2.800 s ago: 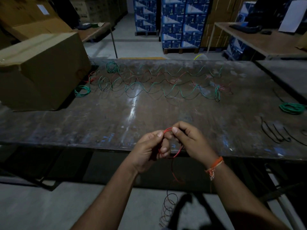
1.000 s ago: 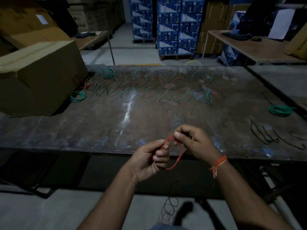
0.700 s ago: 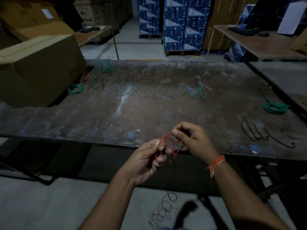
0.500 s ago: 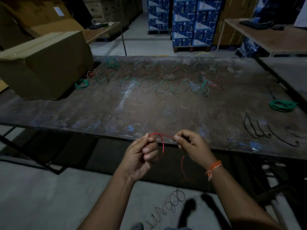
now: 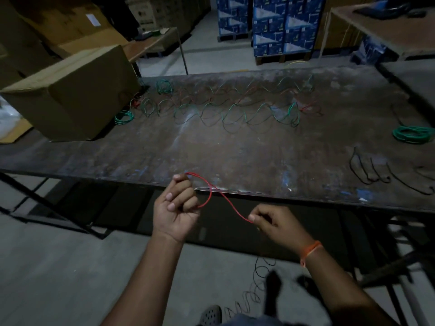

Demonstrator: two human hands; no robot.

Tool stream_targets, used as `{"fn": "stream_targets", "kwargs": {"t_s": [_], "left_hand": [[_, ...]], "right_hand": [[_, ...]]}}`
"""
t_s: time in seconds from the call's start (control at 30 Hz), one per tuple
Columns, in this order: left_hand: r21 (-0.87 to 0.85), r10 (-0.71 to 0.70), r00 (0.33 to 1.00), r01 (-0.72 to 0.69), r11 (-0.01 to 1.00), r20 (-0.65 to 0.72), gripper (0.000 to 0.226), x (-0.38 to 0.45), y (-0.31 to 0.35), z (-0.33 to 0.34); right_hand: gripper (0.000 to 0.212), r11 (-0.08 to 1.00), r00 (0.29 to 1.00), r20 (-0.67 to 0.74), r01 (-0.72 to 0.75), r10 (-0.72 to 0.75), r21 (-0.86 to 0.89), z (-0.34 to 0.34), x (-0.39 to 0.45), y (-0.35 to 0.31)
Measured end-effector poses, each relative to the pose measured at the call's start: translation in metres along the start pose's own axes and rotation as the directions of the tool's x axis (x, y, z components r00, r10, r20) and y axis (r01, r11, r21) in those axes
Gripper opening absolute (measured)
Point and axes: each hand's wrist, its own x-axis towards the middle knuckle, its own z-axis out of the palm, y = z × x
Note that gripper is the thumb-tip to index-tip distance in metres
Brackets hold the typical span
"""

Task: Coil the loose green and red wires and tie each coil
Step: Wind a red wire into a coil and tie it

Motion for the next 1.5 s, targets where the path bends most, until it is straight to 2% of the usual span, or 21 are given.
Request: {"fn": "stream_targets", "kwargs": {"t_s": [0.1, 0.23, 0.33, 0.4, 0.43, 0.5, 0.6, 0.73, 0.9, 1.0, 1.1, 1.2, 1.27, 1.37, 1.4, 1.43, 1.5], "left_hand": [[0.018, 0.024, 0.999, -0.023, 1.0, -0.042, 0.019, 0.003, 0.015, -0.004], [-0.006, 0.018, 0.998, -0.018, 1.0, -0.065, 0.019, 0.011, 0.029, -0.012], [0.018, 0.019, 0.992, -0.017, 1.0, -0.123, 0.026, 0.019, 0.023, -0.012], [0.214, 0.138, 0.951, -0.079, 0.974, -0.275, 0.022, 0.025, 0.017, -0.007], [0.354, 0.23, 0.923, -0.114, 0.928, -0.307, 0.019, 0.027, 0.014, -0.005], [0.594, 0.347, 0.895, -0.122, 0.795, -0.281, 0.021, 0.03, 0.006, -0.004], [0.747, 0.307, 0.928, -0.05, 0.663, -0.21, 0.025, 0.033, 0.001, -0.007], [0.811, 0.191, 0.975, -0.018, 0.584, -0.115, 0.025, 0.028, 0.01, -0.005], [0.649, 0.021, 0.982, 0.107, 0.753, -0.187, 0.028, 0.018, 0.025, 0.002], [0.529, -0.126, 0.989, 0.146, 0.836, -0.074, 0.02, 0.015, 0.038, -0.003], [0.435, -0.235, 0.972, 0.202, 0.877, 0.021, 0.018, 0.014, 0.048, -0.005], [0.415, -0.247, 0.968, 0.204, 0.886, 0.051, 0.018, 0.014, 0.053, -0.005], [0.41, -0.241, 0.97, 0.207, 0.888, 0.034, 0.019, 0.015, 0.056, -0.008], [0.462, -0.224, 0.975, 0.202, 0.864, -0.007, 0.019, 0.016, 0.058, -0.012], [0.509, -0.207, 0.978, 0.189, 0.84, -0.023, 0.021, 0.016, 0.059, -0.013], [0.565, -0.189, 0.981, 0.175, 0.806, -0.035, 0.022, 0.016, 0.059, -0.013], [0.666, -0.187, 0.982, 0.164, 0.728, -0.038, 0.024, 0.016, 0.061, -0.014]], "right_hand": [[0.005, 0.998, 0.999, -0.035, 0.036, -0.035, 0.041, -0.006, -0.009, -0.002], [0.019, 0.994, 0.98, -0.168, 0.11, -0.11, -0.006, -0.019, -0.011, -0.009], [0.013, 0.962, 0.957, -0.123, 0.253, -0.264, -0.102, -0.018, -0.005, -0.033], [0.015, 0.93, 0.932, -0.071, 0.346, -0.356, -0.123, -0.013, 0.005, -0.057], [0.017, 0.912, 0.916, -0.05, 0.389, -0.398, -0.133, -0.01, 0.01, -0.069], [0.019, 0.872, 0.882, -0.027, 0.46, -0.471, -0.169, -0.006, 0.021, -0.09], [0.019, 0.847, 0.854, -0.063, 0.5, -0.517, -0.181, -0.001, 0.041, -0.111], [0.017, 0.879, 0.869, -0.15, 0.449, -0.471, -0.157, 0.002, 0.068, -0.124], [0.01, 0.942, 0.918, -0.219, 0.335, -0.332, -0.023, 0.014, 0.091, -0.121], [0.006, 0.955, 0.94, -0.224, 0.282, -0.257, 0.088, 0.025, 0.099, -0.113], [0.008, 0.94, 0.984, -0.12, 0.16, -0.129, 0.301, 0.035, 0.103, -0.112], [0.026, 0.895, 0.995, 0.095, -0.069, 0.029, 0.441, 0.039, 0.103, -0.113], [0.033, 0.816, 0.981, 0.173, -0.173, 0.091, 0.552, 0.042, 0.101, -0.114], [0.033, 0.588, 0.973, 0.18, -0.231, 0.144, 0.775, 0.048, 0.1, -0.116], [0.034, 0.543, 0.974, 0.171, -0.224, 0.147, 0.809, 0.051, 0.099, -0.116], [0.036, 0.531, 0.976, 0.161, -0.215, 0.147, 0.82, 0.053, 0.099, -0.115], [0.036, 0.585, 0.978, 0.148, -0.207, 0.148, 0.784, 0.057, 0.096, -0.111]]}}
